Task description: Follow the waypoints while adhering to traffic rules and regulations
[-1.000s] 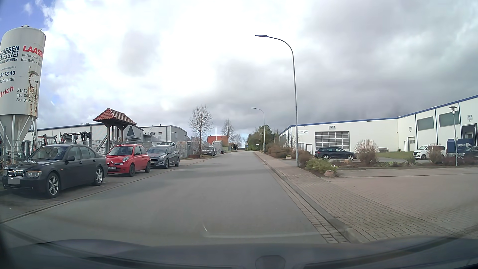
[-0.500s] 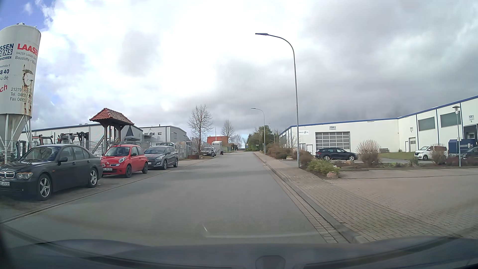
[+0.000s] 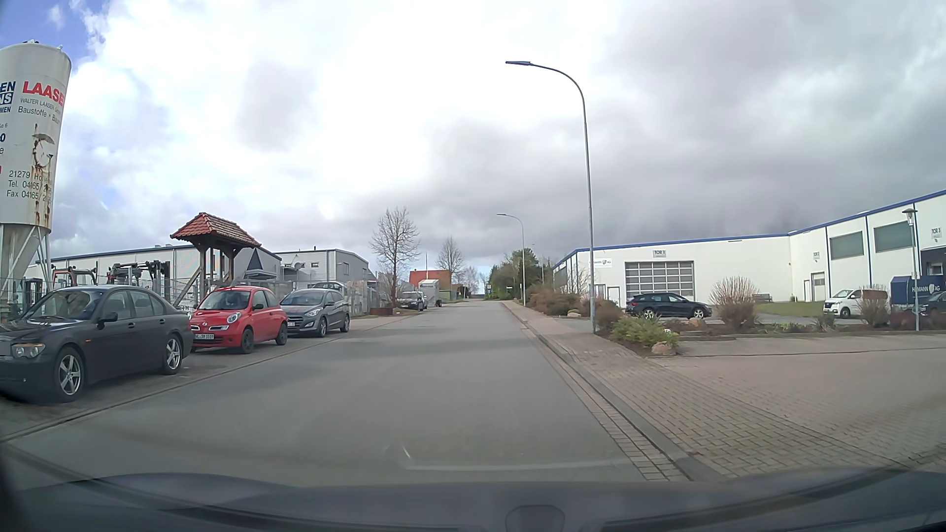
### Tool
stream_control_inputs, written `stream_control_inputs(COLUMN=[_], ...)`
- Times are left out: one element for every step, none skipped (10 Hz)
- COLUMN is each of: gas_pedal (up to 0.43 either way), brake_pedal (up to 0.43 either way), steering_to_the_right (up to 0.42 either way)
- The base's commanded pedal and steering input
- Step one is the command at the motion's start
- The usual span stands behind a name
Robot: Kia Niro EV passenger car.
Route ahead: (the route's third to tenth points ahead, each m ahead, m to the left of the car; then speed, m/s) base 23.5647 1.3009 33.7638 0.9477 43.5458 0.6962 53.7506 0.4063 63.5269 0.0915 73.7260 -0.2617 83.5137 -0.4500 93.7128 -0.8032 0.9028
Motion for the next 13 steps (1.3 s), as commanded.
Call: stream_control_inputs(gas_pedal=[0.000,0.000,0.000,0.000,0.000,0.000,0.000,0.000,0.000,0.000,0.000,0.000,0.000], brake_pedal=[0.000,0.000,0.000,0.000,0.000,0.000,0.000,0.000,0.000,0.000,0.000,0.000,0.000], steering_to_the_right=[0.026,0.029,0.029,0.029,0.029,0.029,0.030,0.029,0.030,0.029,0.028,0.027,0.026])
